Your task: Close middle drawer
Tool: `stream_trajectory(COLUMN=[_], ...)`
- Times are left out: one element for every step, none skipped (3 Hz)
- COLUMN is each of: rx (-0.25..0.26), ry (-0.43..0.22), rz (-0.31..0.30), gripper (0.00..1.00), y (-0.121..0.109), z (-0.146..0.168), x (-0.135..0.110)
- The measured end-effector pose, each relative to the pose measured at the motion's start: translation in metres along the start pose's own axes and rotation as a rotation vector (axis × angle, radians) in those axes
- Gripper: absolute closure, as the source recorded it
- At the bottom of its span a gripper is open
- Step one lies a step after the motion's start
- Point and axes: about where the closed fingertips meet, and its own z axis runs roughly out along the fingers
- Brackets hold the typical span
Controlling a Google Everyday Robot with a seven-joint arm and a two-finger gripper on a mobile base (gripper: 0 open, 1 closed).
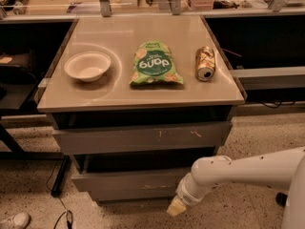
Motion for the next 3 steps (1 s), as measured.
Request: stream_trajectory(rx=[-0.002, 0.016, 0.055], ry=[-0.004, -0.018, -0.030], rz=[-0.004, -0.033, -0.092], gripper=[0.65, 0.88, 1.00], y=[-0.002, -0.021, -0.044], z=[0.002, 0.008, 0.011], x=[-0.002, -0.027, -0.063])
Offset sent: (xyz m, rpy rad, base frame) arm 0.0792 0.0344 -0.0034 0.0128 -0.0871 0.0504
